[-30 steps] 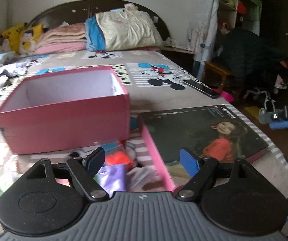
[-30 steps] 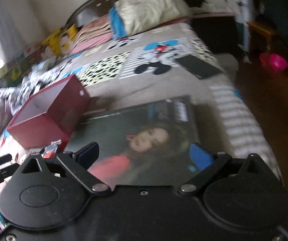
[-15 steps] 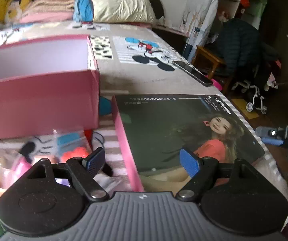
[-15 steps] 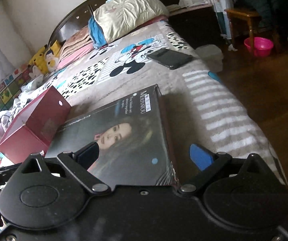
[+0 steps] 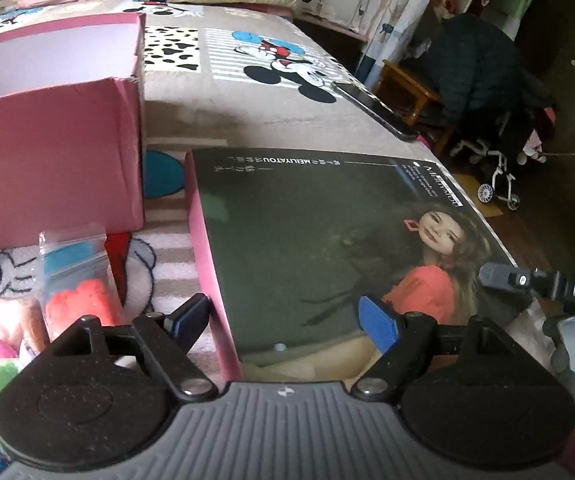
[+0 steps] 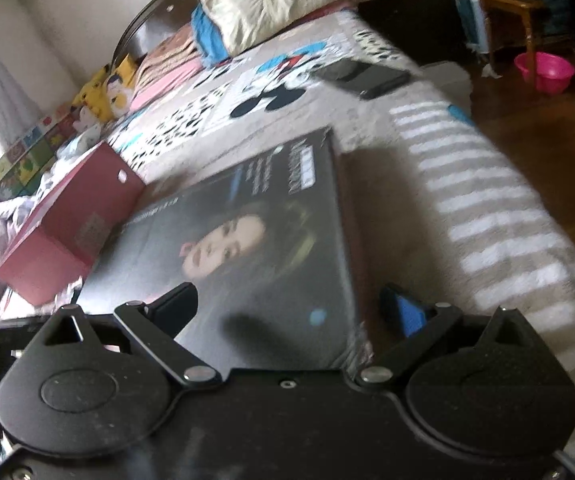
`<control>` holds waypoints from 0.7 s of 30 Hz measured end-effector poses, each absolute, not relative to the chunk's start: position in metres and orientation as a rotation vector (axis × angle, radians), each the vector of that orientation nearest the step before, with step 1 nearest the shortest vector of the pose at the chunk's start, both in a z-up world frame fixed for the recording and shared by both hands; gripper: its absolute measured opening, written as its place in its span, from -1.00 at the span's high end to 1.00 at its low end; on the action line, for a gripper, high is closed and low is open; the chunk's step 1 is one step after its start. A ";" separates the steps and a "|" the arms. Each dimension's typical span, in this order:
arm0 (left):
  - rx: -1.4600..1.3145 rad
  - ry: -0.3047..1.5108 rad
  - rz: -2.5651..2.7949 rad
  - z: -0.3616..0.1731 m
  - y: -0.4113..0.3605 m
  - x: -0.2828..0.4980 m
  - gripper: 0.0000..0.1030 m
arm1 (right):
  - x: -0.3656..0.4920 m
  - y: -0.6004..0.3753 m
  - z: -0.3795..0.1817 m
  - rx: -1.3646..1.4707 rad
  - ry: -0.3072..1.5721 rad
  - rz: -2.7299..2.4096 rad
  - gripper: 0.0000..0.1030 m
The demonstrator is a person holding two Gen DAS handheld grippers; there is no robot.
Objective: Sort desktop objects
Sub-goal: 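Close both tools on the edges of the album-covered lid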
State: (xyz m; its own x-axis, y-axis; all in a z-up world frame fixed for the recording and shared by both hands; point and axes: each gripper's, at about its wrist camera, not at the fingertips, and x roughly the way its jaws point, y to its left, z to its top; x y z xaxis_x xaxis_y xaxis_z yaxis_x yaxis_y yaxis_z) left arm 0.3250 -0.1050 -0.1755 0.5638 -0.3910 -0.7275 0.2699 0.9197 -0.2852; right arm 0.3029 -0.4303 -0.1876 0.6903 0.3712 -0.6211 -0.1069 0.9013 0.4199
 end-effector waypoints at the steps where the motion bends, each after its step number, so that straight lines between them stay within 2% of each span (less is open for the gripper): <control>1: -0.143 0.891 -0.392 -0.175 -0.106 0.324 -0.58 | 0.301 -0.427 -0.186 0.345 0.770 0.282 -0.91; 21: -0.142 0.861 -0.470 -0.134 -0.101 0.269 -0.59 | 0.218 -0.406 -0.135 0.213 0.690 0.248 -0.93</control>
State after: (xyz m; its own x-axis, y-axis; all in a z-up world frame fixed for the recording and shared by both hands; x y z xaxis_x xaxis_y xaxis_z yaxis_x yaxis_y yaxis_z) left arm 0.2686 -0.1011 -0.1340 0.5573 -0.4529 -0.6959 0.3405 0.8891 -0.3060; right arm 0.2177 -0.4058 -0.1351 0.7442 0.2946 -0.5995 -0.1549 0.9491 0.2741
